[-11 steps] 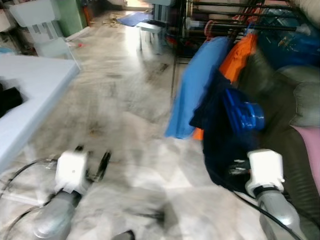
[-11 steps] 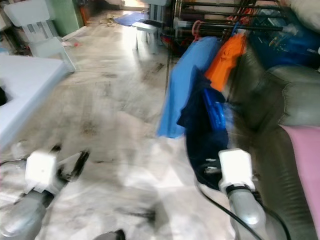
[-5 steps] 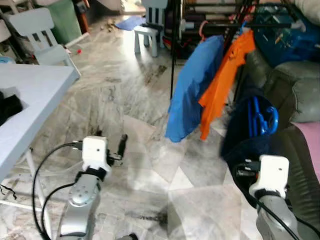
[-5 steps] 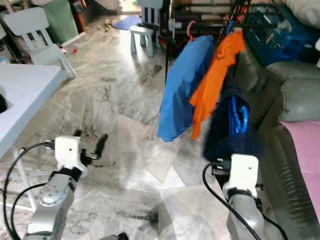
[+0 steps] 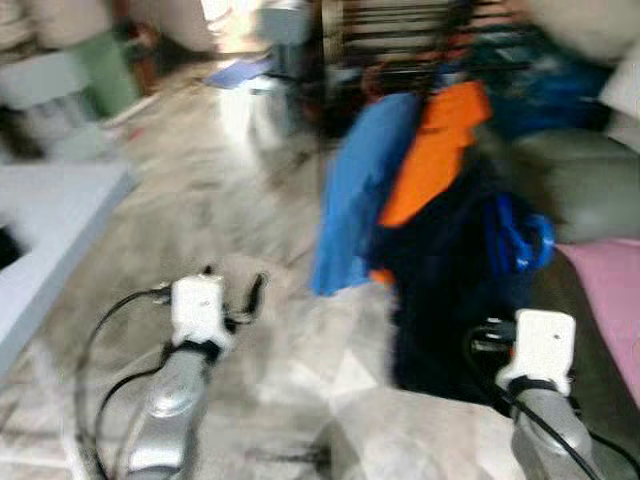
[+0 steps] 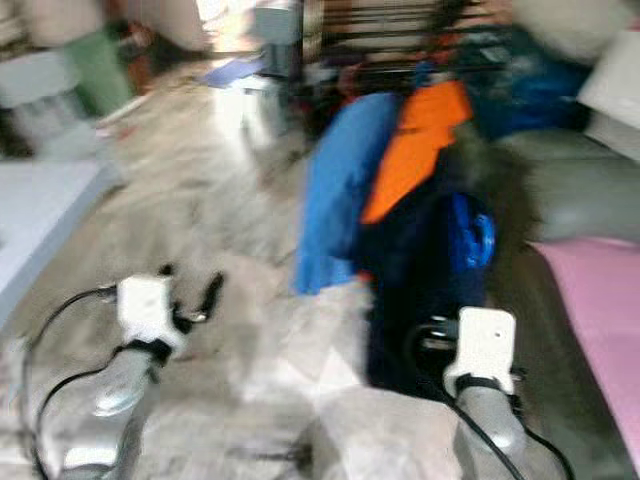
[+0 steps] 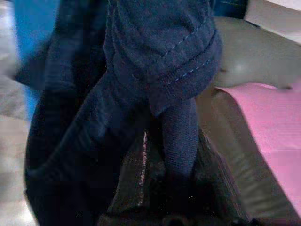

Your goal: Hang hanger

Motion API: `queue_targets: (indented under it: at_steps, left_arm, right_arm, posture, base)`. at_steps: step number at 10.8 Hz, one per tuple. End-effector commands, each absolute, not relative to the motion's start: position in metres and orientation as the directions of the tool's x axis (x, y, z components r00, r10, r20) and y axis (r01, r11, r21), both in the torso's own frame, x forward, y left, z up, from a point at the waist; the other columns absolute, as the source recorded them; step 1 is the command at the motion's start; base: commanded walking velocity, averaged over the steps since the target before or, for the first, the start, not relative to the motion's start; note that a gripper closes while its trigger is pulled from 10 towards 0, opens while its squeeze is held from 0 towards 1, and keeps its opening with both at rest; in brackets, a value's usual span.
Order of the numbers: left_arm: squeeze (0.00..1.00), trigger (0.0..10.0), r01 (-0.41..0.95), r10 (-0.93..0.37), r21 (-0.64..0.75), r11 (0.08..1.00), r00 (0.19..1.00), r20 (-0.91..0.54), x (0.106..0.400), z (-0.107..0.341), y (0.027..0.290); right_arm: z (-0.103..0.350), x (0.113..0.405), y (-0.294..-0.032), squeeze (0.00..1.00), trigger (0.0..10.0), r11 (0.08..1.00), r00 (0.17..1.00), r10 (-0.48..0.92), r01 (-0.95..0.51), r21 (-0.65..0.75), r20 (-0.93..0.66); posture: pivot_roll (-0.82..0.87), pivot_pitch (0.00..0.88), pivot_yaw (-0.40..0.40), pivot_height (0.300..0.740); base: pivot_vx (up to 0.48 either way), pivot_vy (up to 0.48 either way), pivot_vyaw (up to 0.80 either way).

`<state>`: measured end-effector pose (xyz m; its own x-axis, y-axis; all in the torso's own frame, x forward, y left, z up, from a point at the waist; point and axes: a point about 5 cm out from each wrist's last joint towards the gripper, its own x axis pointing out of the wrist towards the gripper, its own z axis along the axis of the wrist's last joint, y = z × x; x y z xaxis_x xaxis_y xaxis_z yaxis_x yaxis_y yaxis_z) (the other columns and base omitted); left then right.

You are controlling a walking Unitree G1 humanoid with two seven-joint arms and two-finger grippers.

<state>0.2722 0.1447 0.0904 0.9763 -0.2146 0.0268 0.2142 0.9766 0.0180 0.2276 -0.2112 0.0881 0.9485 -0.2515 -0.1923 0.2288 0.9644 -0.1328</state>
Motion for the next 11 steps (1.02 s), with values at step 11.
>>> queue_targets:
  at_steps: [11]
  left_arm:
    - [0.00, 10.0, 0.281, -0.281, -0.032, 0.959, 0.960, 0.002, 0.279, 0.082, 0.119]
  right_arm:
    - [0.098, 0.239, -0.216, 0.00, 10.0, 0.958, 0.954, -0.266, 0.245, -0.150, -0.141]
  posture:
    - [-0.19, 0.044, 0.055, 0.740]
  base:
    - [0.445, 0.000, -0.09]
